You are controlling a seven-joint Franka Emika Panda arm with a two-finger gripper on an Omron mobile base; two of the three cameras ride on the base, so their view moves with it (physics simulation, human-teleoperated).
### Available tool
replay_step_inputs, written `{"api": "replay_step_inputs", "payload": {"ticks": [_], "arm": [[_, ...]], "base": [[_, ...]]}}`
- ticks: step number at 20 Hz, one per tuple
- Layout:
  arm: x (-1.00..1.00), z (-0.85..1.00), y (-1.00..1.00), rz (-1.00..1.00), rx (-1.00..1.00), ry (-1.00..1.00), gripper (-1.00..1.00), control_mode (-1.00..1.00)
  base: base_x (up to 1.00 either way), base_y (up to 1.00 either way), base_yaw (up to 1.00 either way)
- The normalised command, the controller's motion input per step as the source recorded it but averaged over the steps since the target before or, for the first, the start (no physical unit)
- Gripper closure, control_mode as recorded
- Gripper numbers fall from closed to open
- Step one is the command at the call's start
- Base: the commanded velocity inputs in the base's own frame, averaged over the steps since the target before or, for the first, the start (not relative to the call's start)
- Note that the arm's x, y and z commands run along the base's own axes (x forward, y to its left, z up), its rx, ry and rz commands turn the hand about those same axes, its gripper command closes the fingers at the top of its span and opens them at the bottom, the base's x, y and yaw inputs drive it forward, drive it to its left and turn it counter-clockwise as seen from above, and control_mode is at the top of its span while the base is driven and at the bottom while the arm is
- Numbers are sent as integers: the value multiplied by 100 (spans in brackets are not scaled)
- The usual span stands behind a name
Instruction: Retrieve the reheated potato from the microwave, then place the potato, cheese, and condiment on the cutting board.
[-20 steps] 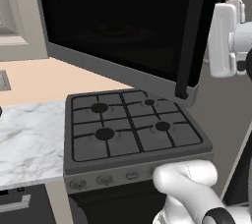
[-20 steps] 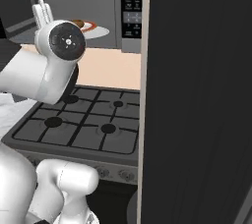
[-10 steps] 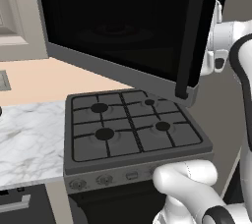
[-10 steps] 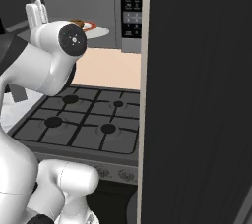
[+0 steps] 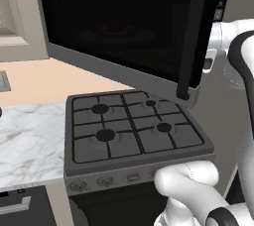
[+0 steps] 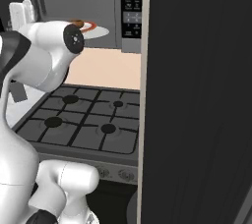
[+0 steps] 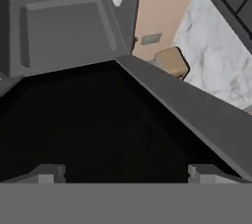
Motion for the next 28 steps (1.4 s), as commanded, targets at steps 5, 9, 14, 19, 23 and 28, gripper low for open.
{"api": "replay_step_inputs", "payload": {"ticks": [5,9,14,19,23,28], "arm": [[-44,4,55,21,2,1,-100,-100],[-48,0,60,18,0,0,-100,-100],[-36,0,75,7,0,0,-100,-100],[-9,0,81,1,0,0,-100,-100],[2,0,77,0,0,0,-100,-100],[18,0,60,0,-2,0,-100,-100]], "base": [[0,0,0],[0,0,0],[0,0,0],[0,0,0],[0,0,0],[0,0,0]]}}
